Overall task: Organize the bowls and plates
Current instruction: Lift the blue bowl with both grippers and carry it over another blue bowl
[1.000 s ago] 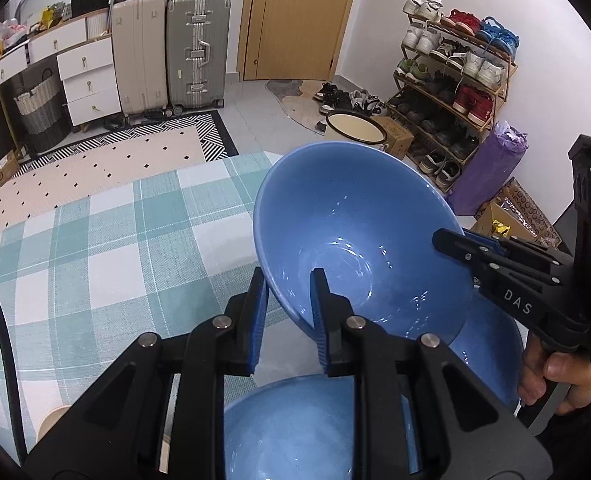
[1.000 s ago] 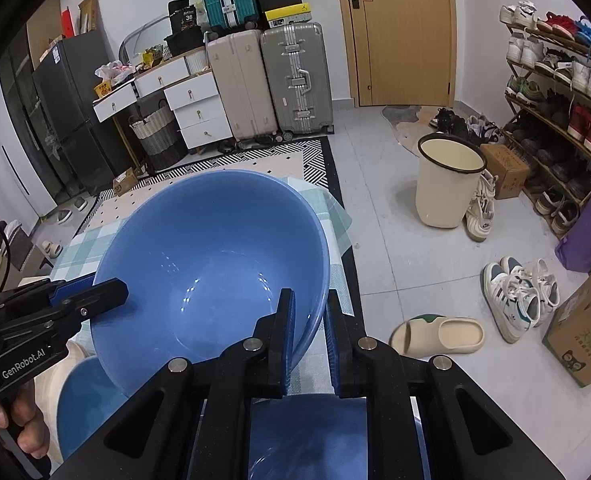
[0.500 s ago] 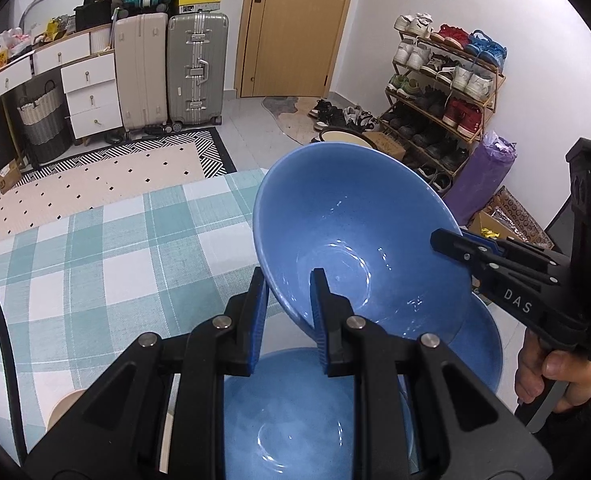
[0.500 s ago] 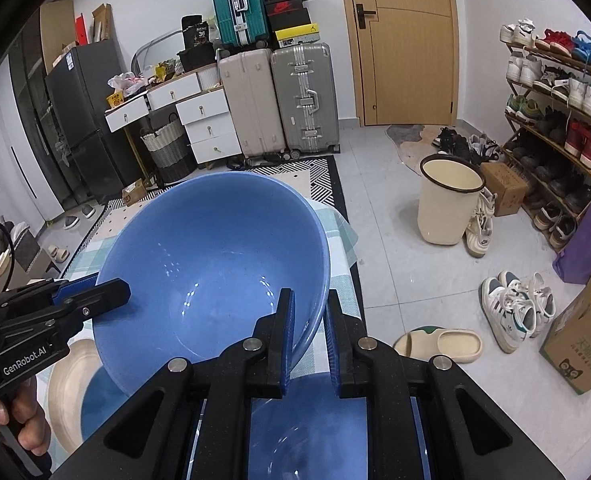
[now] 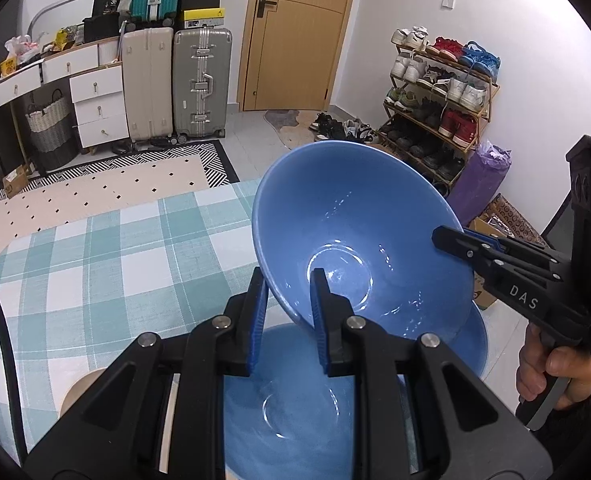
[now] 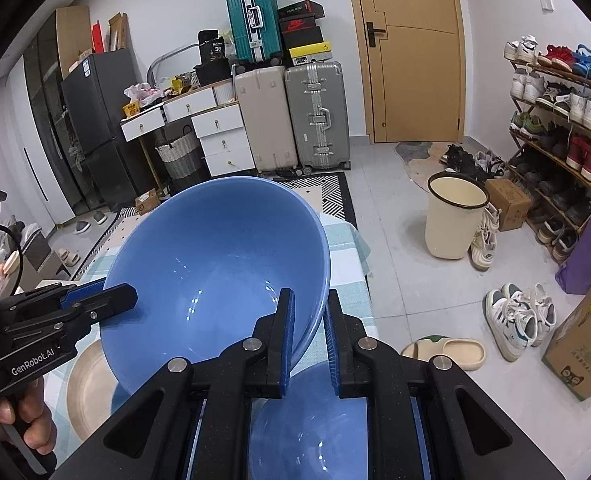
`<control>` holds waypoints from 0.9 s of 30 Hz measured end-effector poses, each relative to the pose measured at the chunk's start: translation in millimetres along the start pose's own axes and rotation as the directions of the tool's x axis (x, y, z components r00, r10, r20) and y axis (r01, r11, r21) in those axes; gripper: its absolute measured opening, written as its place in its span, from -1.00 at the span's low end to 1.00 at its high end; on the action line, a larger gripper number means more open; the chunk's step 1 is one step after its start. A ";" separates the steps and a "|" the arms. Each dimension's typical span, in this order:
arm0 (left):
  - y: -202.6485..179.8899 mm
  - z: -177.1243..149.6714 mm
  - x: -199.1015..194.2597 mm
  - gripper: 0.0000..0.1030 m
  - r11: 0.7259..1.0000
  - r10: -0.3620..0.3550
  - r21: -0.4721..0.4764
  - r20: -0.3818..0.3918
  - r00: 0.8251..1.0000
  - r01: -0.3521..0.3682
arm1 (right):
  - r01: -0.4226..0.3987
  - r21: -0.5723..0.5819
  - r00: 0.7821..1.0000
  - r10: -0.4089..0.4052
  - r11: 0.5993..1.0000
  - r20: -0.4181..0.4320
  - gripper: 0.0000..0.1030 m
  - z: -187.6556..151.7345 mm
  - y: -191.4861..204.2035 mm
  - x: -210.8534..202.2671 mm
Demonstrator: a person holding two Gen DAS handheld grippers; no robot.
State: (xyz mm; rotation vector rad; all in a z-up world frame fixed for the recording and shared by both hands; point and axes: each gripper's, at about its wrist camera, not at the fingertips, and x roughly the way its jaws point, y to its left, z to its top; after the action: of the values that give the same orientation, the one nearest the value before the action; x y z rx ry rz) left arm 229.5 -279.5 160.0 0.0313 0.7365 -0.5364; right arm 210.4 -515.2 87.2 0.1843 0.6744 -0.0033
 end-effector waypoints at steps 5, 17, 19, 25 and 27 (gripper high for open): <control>-2.0 -6.6 -16.4 -0.65 1.000 0.006 0.001 0.003 1.000 -0.006 | -0.014 -0.002 1.000 0.014 1.000 0.007 -0.71 -3.2 7.2 -11.2; 0.2 -18.1 -38.8 -0.65 1.000 0.008 -0.006 0.006 1.000 -0.008 | -0.038 -0.005 0.999 0.038 0.999 0.005 -0.69 -19.1 25.3 -24.0; -1.0 -18.6 -40.3 -0.65 1.000 0.010 -0.005 0.007 1.000 -0.010 | -0.042 -0.005 0.999 0.042 0.999 0.000 -0.69 -21.6 26.5 -24.0; 5.6 -33.0 -52.1 -0.65 1.000 0.015 -0.007 0.001 1.000 -0.015 | -0.055 -0.011 0.998 0.055 0.998 -0.009 -0.68 -29.8 33.7 -25.3; 6.9 -37.0 -55.6 -0.65 1.000 0.016 -0.009 -0.002 1.000 -0.016 | -0.058 -0.013 0.998 0.058 0.998 -0.013 -0.68 -32.7 35.7 -25.2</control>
State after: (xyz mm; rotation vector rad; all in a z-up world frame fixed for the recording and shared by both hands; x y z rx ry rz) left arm 175.3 -240.5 167.2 0.0291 0.7401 -0.5173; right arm 172.7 -476.0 83.9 0.1913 0.6812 0.0584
